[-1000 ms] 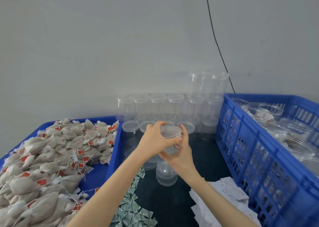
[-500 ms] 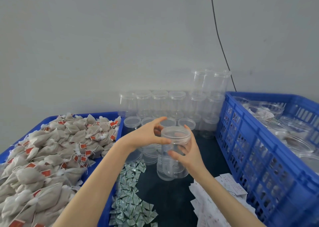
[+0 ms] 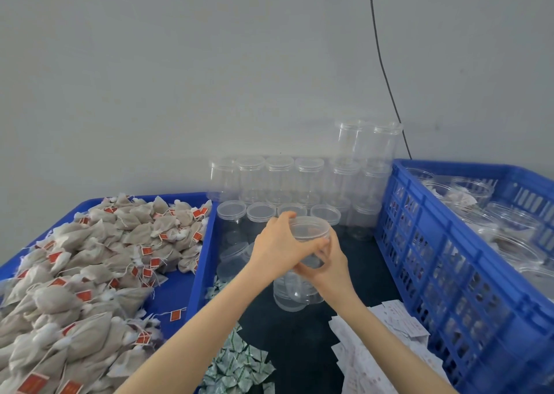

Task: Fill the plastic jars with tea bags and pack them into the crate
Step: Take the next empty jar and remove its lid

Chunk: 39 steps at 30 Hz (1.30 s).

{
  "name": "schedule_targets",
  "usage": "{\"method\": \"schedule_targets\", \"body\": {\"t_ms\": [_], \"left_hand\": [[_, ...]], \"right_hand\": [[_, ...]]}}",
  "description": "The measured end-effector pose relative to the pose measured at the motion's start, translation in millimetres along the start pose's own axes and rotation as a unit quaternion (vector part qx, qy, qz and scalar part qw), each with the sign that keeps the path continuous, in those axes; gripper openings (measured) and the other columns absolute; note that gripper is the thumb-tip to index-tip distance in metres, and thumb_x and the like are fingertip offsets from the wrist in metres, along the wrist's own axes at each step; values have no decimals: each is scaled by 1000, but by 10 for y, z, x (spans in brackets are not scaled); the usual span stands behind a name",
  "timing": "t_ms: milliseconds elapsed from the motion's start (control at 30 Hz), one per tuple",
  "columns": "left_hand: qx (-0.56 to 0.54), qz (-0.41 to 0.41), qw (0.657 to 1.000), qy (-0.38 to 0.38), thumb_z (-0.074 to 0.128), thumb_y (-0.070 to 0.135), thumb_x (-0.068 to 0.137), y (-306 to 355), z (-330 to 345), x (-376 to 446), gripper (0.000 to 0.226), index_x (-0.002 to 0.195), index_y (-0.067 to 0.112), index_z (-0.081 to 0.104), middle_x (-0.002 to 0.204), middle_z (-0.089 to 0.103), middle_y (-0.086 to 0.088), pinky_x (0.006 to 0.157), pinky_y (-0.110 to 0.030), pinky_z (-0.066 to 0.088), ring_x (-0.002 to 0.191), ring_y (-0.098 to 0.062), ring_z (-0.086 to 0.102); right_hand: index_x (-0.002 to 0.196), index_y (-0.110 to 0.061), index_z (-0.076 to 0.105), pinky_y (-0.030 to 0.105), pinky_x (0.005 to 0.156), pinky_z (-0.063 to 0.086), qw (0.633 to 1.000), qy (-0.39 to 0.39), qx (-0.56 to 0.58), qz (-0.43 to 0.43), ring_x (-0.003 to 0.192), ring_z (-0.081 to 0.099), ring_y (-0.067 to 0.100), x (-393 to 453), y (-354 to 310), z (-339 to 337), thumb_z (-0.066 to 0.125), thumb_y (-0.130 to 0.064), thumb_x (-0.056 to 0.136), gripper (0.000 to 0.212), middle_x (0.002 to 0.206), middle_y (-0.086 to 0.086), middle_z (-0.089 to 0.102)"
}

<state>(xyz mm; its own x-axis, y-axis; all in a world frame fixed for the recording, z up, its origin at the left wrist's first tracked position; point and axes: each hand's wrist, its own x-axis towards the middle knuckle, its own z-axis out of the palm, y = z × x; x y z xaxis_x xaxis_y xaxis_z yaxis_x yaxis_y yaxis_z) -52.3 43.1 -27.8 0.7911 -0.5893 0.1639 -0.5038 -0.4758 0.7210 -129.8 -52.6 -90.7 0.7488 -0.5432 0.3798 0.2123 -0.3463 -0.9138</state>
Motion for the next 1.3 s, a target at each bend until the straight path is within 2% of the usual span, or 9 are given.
{"method": "schedule_targets", "body": {"t_ms": [133, 300, 467, 600, 733, 900, 1067, 1167, 1300], "left_hand": [[57, -4, 997, 49, 56, 78, 61, 1, 79, -54, 93, 138, 30, 38, 135, 48, 4, 97, -38, 41, 120, -21, 50], [140, 28, 988, 59, 46, 84, 66, -37, 92, -107, 95, 142, 28, 33, 142, 43, 0, 106, -44, 36, 128, -23, 45], [43, 105, 969, -217, 75, 44, 74, -73, -146, -51, 112, 147, 47, -9, 153, -27, 13, 116, -43, 22, 146, -20, -8], [96, 171, 934, -300, 72, 20, 81, -84, -353, 43, 93, 150, 42, 14, 155, 8, 10, 105, -22, 26, 141, -11, 18], [150, 130, 945, -259, 77, 43, 72, -90, -390, 76, 86, 143, 40, 28, 133, 34, 5, 107, -38, 35, 128, -18, 35], [206, 50, 968, -135, 59, 77, 67, -90, -215, -4, 89, 138, 33, 30, 134, 37, -3, 101, -43, 38, 128, -25, 35], [130, 128, 924, -335, 74, 41, 77, -142, -368, 22, 108, 148, 45, -7, 155, -10, 17, 114, -34, 24, 144, -13, 5], [161, 166, 919, -318, 74, 32, 79, -145, -430, 86, 91, 148, 43, 15, 150, 21, 8, 104, -27, 30, 136, -13, 26], [195, 103, 948, -228, 68, 60, 73, -144, -340, 86, 76, 139, 42, 33, 127, 44, 4, 92, -31, 40, 116, -17, 46]], "right_hand": [[126, -37, 46, 28, 95, 53, 998, 19, -58, -32, 113, 61, 7, -12, -11, 7, 92, -18, 61, 82, 121, -14, 63], [132, -30, 46, 29, 96, 52, 995, 17, -92, -35, 117, 57, 5, -19, 10, -14, 92, -25, 59, 87, 126, -14, 59], [141, -28, 41, 37, 98, 52, 993, -34, -115, -12, 120, 55, 6, -61, 65, -77, 92, -27, 60, 96, 133, -12, 56], [146, -19, 37, 36, 103, 48, 991, -58, -124, -7, 125, 53, 10, -108, 123, -93, 92, -32, 60, 103, 137, -4, 54], [136, -41, 37, 21, 97, 49, 991, -69, -117, -11, 118, 53, -4, -158, 138, -22, 85, -47, 52, 98, 129, -22, 54], [126, -59, 26, 15, 91, 47, 989, -63, -133, -21, 117, 50, -9, -139, 141, 32, 82, -54, 50, 95, 129, -31, 47], [127, -58, 22, 19, 94, 47, 987, -65, -145, -14, 118, 51, -3, -130, 193, -28, 82, -56, 50, 97, 132, -23, 48], [130, -57, 23, 15, 92, 46, 984, -79, -161, -9, 118, 50, -8, -164, 236, -40, 82, -57, 50, 99, 130, -27, 48], [132, -56, 31, 15, 91, 47, 985, -73, -156, -12, 118, 50, -7, -199, 272, 7, 84, -50, 53, 96, 130, -29, 49]]}}
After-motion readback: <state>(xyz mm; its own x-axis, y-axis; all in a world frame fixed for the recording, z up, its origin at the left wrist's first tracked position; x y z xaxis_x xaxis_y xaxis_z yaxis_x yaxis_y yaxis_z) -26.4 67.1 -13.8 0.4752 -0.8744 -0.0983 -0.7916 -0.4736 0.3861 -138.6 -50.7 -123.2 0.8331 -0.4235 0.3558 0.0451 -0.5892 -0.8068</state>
